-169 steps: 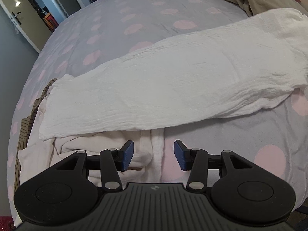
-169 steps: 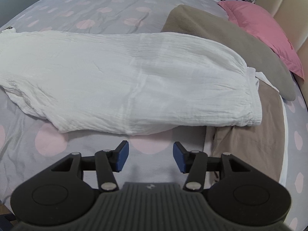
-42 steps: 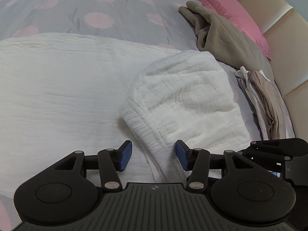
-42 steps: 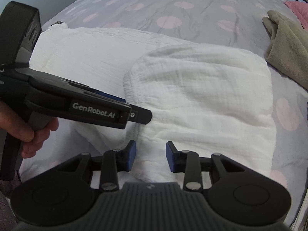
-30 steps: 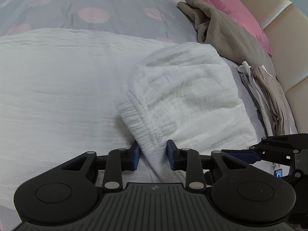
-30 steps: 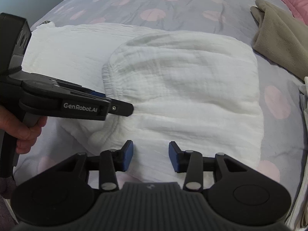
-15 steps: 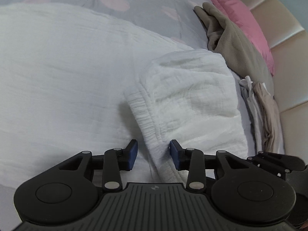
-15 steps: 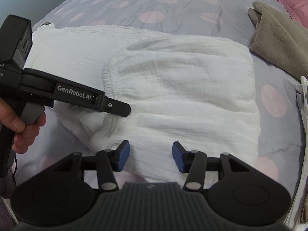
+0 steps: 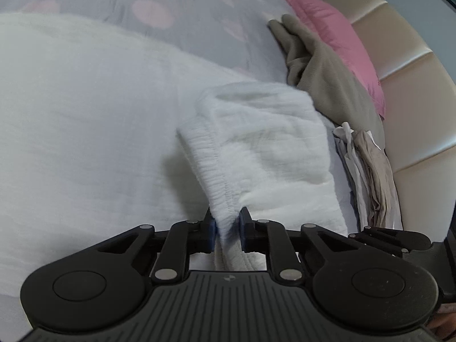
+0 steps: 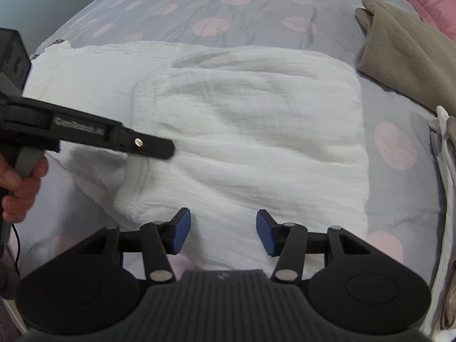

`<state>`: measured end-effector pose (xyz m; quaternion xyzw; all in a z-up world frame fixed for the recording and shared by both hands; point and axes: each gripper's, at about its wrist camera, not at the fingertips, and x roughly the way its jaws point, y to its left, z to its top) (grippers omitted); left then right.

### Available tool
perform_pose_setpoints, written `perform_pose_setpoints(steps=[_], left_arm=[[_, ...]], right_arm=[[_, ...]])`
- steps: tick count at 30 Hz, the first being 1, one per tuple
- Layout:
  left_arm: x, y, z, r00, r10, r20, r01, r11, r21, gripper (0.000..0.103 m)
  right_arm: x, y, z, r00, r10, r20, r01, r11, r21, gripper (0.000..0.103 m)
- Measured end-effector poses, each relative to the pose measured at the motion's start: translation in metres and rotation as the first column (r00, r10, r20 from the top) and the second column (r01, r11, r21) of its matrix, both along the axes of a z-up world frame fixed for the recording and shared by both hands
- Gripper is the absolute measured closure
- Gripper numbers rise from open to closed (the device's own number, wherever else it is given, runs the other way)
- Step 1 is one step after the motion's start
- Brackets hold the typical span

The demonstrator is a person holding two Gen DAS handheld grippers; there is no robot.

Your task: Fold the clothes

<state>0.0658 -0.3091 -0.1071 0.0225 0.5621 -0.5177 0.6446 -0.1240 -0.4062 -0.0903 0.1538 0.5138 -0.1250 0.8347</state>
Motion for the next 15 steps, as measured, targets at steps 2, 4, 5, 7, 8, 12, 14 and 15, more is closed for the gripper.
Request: perform_pose_setpoints(steps=[2, 4, 5, 7, 8, 12, 14, 15], left_arm=[[0.003, 0.003, 0.018, 0.999, -0.005, 0.042, 0.007, 0.999, -0.038, 0.091], [0.007, 0.006, 0.037, 0.997, -0.009, 0.074, 0.014, 0.997, -0.070, 0.091], [0.009, 0.008, 0.047, 0.995, -0.013, 0.096, 0.021, 0.997, -0.080, 0.092], [0.015, 0.012, 0.065, 0.990, -0.015, 0.139, 0.027, 0.996, -0.088, 0.092], [0.017, 0.015, 0.074, 0.987, -0.016, 0.162, 0.030, 0.996, -0.083, 0.092], [0.033, 0.028, 0.105, 0.959, -0.035, 0.283, 0.046, 0.998, -0.033, 0.092], [0.044, 0.039, 0.119, 0.941, -0.042, 0.337, 0.047, 0.999, -0.008, 0.092], [0.051, 0.046, 0.127, 0.934, -0.038, 0.356, 0.040, 0.999, 0.001, 0.092]], right_arm=[[-0.003, -0.002, 0.002, 1.000, -0.012, 0.005, 0.012, 1.000, 0.006, 0.047], [-0.006, -0.002, 0.006, 1.000, -0.017, 0.011, 0.017, 1.000, -0.002, 0.045], [-0.007, -0.002, 0.007, 1.000, -0.020, 0.014, 0.020, 1.000, -0.006, 0.045], [-0.010, -0.001, 0.011, 0.999, -0.025, 0.019, 0.026, 1.000, -0.014, 0.044], [-0.011, 0.000, 0.011, 0.999, -0.026, 0.021, 0.026, 1.000, -0.017, 0.044], [-0.011, 0.005, 0.014, 0.999, -0.021, 0.029, 0.022, 1.000, -0.021, 0.043], [-0.010, 0.009, 0.015, 1.000, -0.011, 0.025, 0.012, 0.999, -0.039, 0.041], [-0.010, 0.012, 0.015, 1.000, -0.006, 0.022, 0.007, 0.999, -0.047, 0.041]])
